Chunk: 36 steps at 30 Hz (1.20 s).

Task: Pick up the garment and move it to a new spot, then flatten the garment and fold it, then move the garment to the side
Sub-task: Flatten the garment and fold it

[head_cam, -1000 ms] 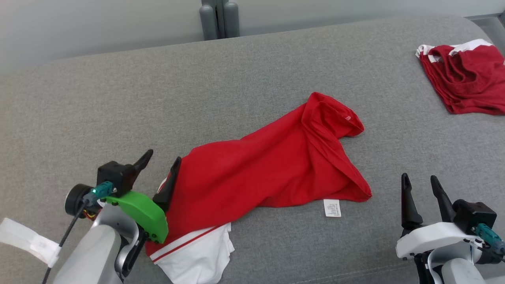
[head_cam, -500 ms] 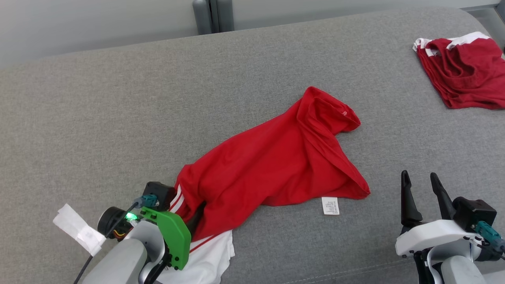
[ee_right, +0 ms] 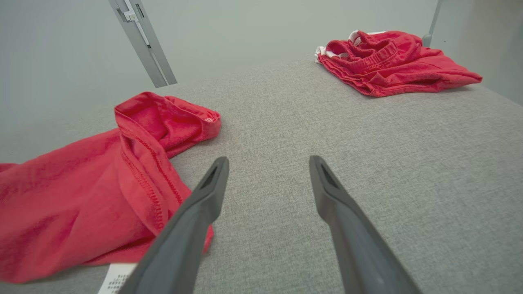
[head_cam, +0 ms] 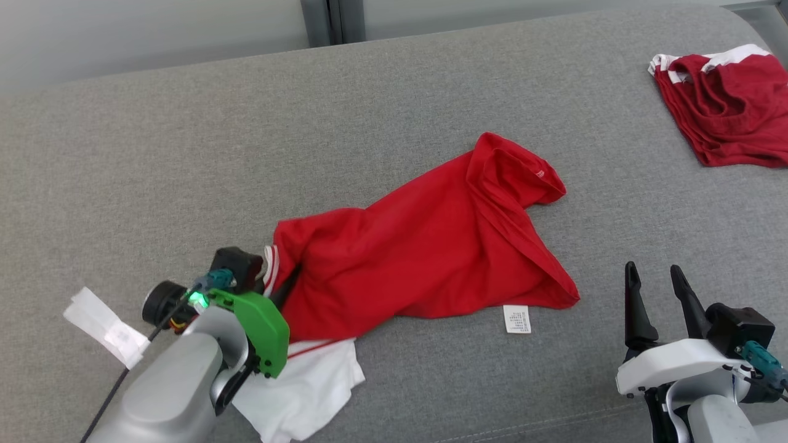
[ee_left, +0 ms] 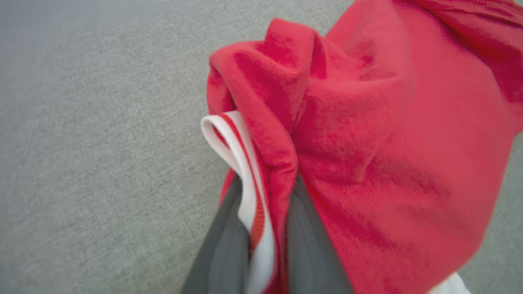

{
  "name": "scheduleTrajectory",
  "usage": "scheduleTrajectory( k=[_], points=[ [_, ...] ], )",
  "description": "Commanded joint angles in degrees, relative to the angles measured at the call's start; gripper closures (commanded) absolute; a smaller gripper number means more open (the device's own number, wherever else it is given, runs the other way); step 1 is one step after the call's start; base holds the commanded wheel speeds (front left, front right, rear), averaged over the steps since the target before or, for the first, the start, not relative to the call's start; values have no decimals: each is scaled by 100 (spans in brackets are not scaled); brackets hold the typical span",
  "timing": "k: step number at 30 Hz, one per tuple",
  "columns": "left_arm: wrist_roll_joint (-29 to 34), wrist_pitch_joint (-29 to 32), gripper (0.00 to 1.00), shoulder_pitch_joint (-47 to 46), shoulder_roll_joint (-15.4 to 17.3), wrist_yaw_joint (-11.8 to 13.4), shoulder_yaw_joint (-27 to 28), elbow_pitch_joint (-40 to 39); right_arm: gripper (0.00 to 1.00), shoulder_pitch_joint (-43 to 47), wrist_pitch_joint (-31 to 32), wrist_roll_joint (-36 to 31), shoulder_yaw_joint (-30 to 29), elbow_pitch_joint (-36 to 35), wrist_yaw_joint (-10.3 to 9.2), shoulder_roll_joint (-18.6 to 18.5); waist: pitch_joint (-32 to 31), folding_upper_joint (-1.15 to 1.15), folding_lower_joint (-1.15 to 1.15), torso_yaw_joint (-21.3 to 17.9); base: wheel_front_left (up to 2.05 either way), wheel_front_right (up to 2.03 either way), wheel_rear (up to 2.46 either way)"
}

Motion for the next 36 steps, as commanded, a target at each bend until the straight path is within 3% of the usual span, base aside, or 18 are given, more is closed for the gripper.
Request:
scheduleTrajectory(
  k=[1, 15, 16, 17, 18, 24, 36],
  points=[
    [21, -139, 100, -223, -9, 30, 74, 52, 0, -64, -16, -15, -7, -3, -10, -7, 0, 0, 0, 1, 0, 0, 0],
    [149, -1058, 100, -1187, -132, 121, 524, 765, 0, -214, -16, -42, 122, -26, -10, -7, 170, 0, 0, -210, 0, 0, 0],
    [167, -1071, 80, -1184, -144, 107, 520, 827, 0, -225, -16, -41, 133, -24, -10, -7, 178, 0, 0, -224, 0, 0, 0],
    [198, -1086, 29, -1198, -147, 105, 526, 868, 0, -236, -16, -36, 144, -20, -10, -6, 184, 0, 0, -237, 0, 0, 0],
    [214, -1093, 0, -1195, -160, 99, 539, 907, 0, -238, -16, -32, 149, -16, -10, -6, 182, 0, 0, -243, 0, 0, 0],
    [351, -1092, 0, -952, -190, 134, 875, 694, 0, -192, -16, -14, 139, 25, -10, -5, 42, 0, 0, -176, 0, 0, 0],
    [919, -1088, 0, 670, -123, 432, 2380, -1000, 0, 1, -15, 18, 272, -25, -10, -7, -617, 0, 0, 202, 0, 0, 0]
  ],
)
